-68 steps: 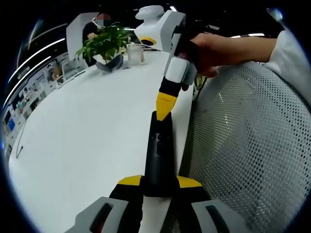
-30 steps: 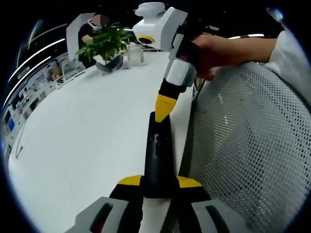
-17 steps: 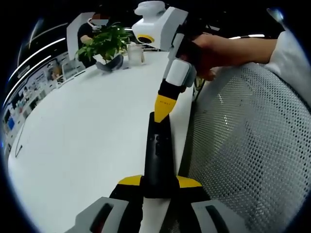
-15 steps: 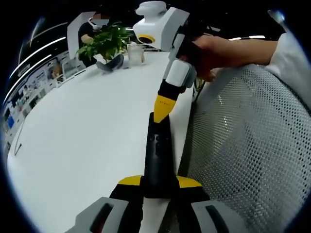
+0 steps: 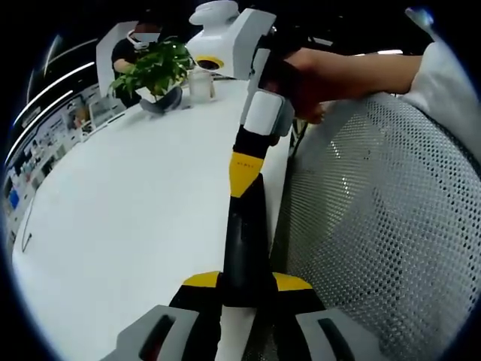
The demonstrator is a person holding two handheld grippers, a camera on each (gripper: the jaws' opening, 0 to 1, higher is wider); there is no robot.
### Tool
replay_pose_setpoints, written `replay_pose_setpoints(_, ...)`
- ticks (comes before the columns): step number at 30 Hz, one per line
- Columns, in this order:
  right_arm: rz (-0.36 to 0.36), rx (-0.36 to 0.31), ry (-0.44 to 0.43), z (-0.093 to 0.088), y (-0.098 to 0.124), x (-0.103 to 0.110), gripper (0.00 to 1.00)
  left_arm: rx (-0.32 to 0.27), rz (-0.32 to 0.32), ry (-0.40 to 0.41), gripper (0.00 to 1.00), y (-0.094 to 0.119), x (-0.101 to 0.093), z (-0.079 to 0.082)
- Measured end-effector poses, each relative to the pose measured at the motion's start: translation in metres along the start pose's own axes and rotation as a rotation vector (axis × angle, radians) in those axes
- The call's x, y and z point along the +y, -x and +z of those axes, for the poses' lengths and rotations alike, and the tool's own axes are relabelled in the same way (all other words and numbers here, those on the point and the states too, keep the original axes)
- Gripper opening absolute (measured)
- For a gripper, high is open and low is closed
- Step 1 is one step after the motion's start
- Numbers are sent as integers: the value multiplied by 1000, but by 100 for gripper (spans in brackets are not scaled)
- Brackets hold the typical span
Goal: Press the specified remote control buttons in sequence, fully releasing each button before pressing the next.
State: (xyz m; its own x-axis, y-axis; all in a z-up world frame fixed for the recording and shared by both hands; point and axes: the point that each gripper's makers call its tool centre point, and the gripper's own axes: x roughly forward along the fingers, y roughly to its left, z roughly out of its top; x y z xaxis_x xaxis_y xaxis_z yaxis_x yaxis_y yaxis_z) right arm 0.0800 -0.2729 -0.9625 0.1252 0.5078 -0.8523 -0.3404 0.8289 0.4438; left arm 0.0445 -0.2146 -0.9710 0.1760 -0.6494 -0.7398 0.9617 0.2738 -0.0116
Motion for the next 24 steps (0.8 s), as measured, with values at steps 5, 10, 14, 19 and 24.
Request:
replay_pose_setpoints(5, -20, 2, 46, -1, -2, 1, 0, -4, -2, 1, 24, 0, 0, 0)
replay_pose_setpoints(10, -9, -3, 27, -1, -2, -1, 0, -3, -2, -1, 24, 0, 0, -1)
replay_pose_setpoints(14, 2, -5, 3, -1, -1, 0, 0, -3, -1, -5, 24, 0, 0, 0)
replay_pose_setpoints(19, -9, -9, 26, -1, -2, 1, 0, -3, -2, -3, 24, 1, 0, 0)
replay_pose_setpoints(24, -15, -10, 44, -1, -2, 1, 0, -4, 0, -3, 24, 1, 0, 0)
